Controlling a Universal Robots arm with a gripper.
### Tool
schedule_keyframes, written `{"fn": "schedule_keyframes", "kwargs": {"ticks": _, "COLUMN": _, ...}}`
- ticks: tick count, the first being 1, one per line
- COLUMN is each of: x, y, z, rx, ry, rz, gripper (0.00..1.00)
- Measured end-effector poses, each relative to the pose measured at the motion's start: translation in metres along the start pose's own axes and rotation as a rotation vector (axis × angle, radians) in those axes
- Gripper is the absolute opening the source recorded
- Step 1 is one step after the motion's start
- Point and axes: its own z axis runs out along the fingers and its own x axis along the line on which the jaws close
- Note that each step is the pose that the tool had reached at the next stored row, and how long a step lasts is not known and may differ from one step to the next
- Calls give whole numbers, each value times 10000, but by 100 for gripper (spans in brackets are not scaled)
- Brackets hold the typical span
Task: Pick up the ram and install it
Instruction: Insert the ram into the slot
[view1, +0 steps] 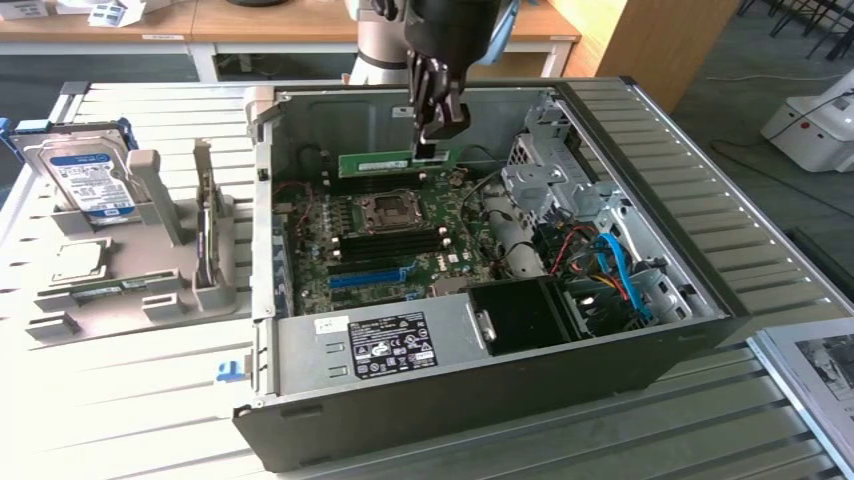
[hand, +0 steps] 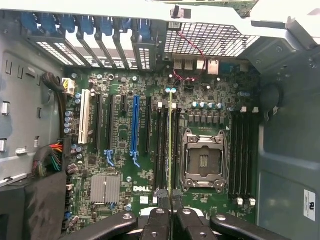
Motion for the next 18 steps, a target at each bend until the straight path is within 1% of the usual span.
{"fn": "schedule_keyframes", "kwargs": {"ticks": 18, "x": 4, "y": -6, "z": 116, "rx": 0, "ry": 0, "rz": 0, "gripper": 12}}
